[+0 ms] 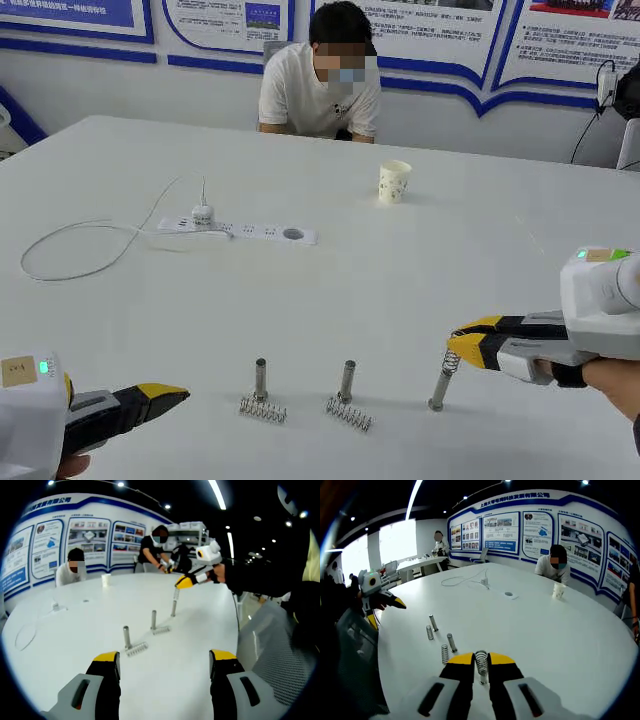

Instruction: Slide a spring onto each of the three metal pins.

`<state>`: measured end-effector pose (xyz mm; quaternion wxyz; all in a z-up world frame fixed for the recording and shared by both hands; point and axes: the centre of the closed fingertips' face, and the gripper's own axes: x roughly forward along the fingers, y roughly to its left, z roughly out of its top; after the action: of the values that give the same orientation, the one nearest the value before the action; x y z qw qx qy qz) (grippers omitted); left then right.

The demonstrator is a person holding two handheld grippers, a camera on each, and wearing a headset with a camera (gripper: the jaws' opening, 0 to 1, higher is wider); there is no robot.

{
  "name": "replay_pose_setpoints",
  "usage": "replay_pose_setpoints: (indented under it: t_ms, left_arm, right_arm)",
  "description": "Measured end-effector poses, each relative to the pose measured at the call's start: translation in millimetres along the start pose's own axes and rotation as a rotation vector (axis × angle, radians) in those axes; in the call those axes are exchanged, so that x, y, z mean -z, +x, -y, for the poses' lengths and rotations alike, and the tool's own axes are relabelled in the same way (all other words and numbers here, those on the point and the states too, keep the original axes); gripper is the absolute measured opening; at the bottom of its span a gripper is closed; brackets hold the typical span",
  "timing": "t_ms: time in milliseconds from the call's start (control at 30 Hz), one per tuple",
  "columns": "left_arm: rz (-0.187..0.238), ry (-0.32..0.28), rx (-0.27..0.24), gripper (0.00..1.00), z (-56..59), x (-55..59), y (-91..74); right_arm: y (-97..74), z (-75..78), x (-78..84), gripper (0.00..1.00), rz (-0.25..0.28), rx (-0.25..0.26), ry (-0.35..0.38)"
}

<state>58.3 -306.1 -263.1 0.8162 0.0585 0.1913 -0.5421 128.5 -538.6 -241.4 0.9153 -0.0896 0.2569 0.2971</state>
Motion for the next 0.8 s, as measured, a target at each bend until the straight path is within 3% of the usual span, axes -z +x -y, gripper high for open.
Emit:
replay_pose_setpoints:
  t_ms: [800]
  left_arm:
    - [-0.017, -0.010, 0.000, 0.74, -0.9, 4.6, 1.2]
  right_arm:
    - [11.3, 4.0, 20.2, 0.12, -0.004, -0.001, 0.059]
